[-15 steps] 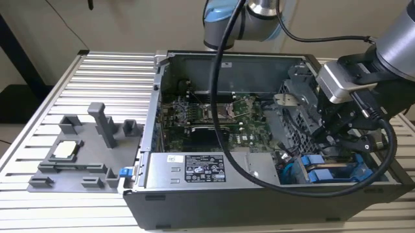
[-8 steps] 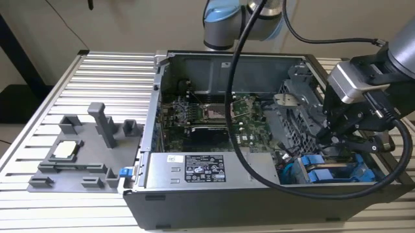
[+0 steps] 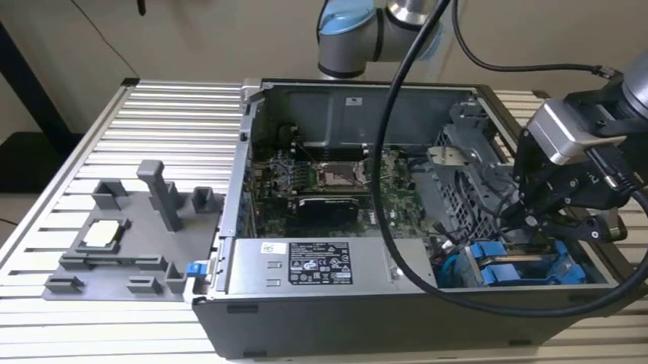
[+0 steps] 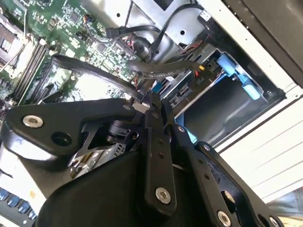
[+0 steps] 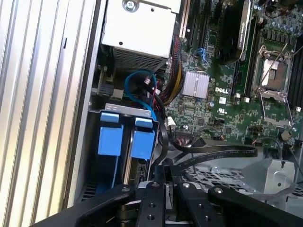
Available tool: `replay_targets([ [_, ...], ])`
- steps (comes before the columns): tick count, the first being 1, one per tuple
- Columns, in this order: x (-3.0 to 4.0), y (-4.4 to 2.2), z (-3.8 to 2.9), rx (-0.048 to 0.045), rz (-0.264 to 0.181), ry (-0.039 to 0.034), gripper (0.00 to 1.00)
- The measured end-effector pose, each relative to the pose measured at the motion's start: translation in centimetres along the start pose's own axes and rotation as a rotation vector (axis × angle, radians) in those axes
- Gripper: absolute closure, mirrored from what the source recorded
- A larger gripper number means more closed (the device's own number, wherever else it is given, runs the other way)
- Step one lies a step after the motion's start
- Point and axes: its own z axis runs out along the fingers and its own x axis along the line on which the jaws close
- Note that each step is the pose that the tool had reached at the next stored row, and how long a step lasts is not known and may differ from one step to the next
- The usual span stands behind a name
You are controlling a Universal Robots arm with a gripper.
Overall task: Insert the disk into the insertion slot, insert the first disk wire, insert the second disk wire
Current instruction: 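Insert the second disk wire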
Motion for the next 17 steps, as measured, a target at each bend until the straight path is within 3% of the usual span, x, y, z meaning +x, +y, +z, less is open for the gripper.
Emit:
replay_targets([
  [4,0.08,-0.03,0.19,0.0067,0.035,-0.0008,0.84],
  [9,0.31,-0.56,0.27,0.0079,0.043,0.0003,0.84],
  [17,1.34,-0.90,0.31,0.0097,0.052,0.0000,0.84],
])
